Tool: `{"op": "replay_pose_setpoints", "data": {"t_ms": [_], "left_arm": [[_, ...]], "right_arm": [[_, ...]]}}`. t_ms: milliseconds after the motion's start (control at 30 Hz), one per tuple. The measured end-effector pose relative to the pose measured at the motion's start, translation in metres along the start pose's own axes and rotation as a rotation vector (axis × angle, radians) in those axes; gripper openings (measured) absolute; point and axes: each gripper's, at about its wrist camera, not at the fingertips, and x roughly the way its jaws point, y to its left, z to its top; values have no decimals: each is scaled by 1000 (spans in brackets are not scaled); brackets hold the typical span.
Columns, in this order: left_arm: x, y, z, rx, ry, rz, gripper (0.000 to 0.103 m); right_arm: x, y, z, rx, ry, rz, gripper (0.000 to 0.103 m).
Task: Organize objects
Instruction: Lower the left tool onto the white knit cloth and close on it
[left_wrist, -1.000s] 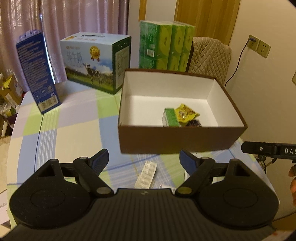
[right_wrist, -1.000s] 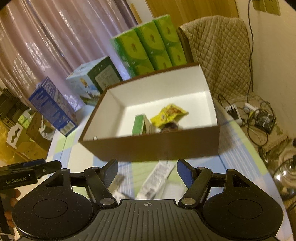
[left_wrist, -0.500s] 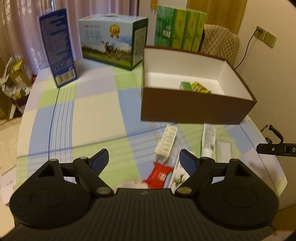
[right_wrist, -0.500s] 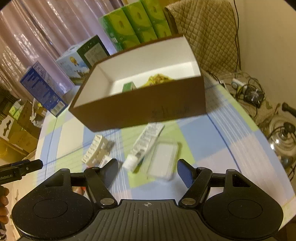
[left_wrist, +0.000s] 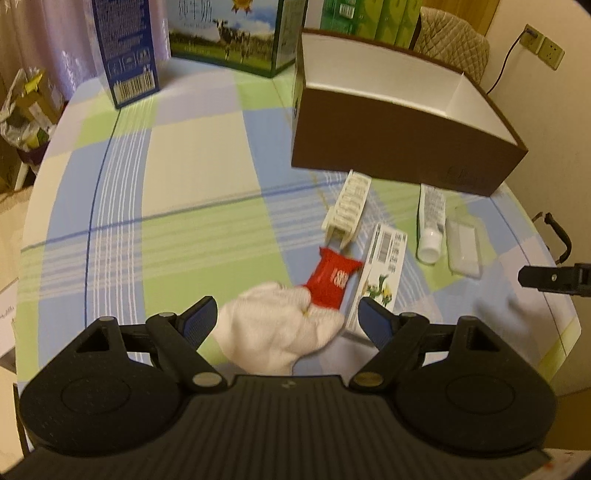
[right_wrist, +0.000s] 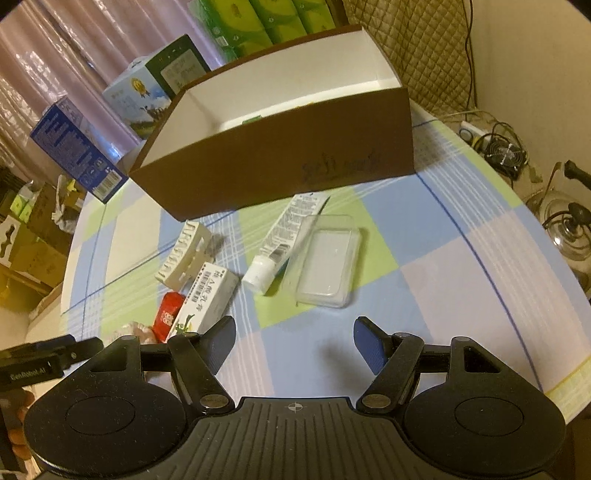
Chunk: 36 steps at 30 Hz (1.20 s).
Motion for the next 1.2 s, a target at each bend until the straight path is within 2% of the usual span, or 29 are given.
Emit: {"op": "replay_pose_setpoints", "data": {"t_ms": [233, 633, 1033, 1133, 1167, 1200], "left_arm": [[13, 6, -8, -19, 37, 3, 81], [39, 10, -1, -41, 46, 22, 81], [66, 15, -10, -78, 61, 4, 80], [69, 14, -12, -72, 54, 14, 76], [69, 13, -12, -65, 49, 16, 72], [68, 12, -13, -56, 43, 16, 63]], "right_arm": [[6, 1, 0, 4, 13, -9, 68], [14, -1, 4, 14, 24, -26, 68], [19, -9, 6, 25, 36, -41, 68], [20, -10, 6, 24, 39, -41, 68], [20, -11, 6, 24, 40, -42, 68], [21, -11, 6, 25, 41, -43, 68]]}}
